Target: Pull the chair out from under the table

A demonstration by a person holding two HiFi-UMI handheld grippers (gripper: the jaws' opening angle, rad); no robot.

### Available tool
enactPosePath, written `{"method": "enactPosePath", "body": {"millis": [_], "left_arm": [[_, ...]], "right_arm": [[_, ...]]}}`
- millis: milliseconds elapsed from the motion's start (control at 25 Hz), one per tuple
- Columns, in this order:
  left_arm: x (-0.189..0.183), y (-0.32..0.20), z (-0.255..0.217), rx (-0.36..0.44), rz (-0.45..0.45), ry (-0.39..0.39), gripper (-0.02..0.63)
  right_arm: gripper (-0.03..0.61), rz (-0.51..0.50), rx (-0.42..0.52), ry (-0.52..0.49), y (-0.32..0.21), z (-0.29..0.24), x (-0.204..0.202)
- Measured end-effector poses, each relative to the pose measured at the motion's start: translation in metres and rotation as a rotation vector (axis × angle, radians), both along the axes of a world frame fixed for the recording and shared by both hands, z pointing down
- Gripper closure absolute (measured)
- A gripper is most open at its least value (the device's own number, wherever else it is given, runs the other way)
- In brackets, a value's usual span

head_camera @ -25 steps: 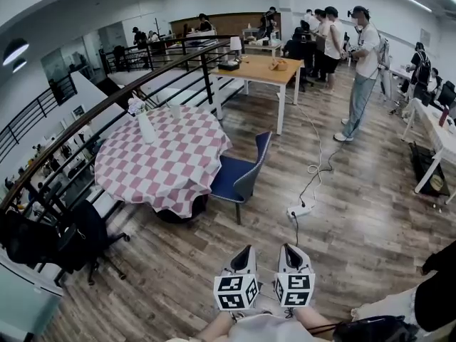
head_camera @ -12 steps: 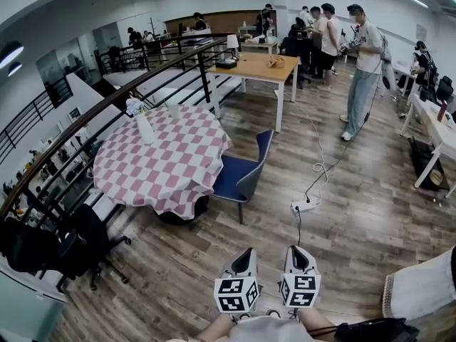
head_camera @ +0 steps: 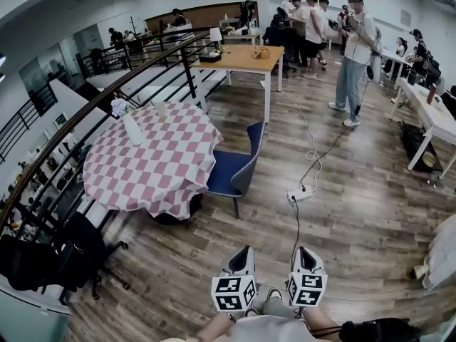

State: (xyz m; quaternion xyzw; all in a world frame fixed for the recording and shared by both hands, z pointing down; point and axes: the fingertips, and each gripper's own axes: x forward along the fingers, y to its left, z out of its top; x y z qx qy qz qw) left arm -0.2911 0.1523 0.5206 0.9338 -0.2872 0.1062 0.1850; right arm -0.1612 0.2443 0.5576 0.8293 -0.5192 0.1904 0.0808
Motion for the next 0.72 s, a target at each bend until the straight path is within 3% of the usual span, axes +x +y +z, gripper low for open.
{"method": "enactPosePath", "body": {"millis": [360,720], "left_arm": [[0.016,-0.017,0.013,-0.040,0.011,-0.015,0.611],[0.060,-0.055,0.014,-0.041,-0.010,-0.025,0.611]], "right_arm": [[0.561,0.015,-0.028,-0.017,-0.020,0.010,0.016],[0.561,-0.019,-0.028,-0.026,-0.065,0.010,0.058]]}}
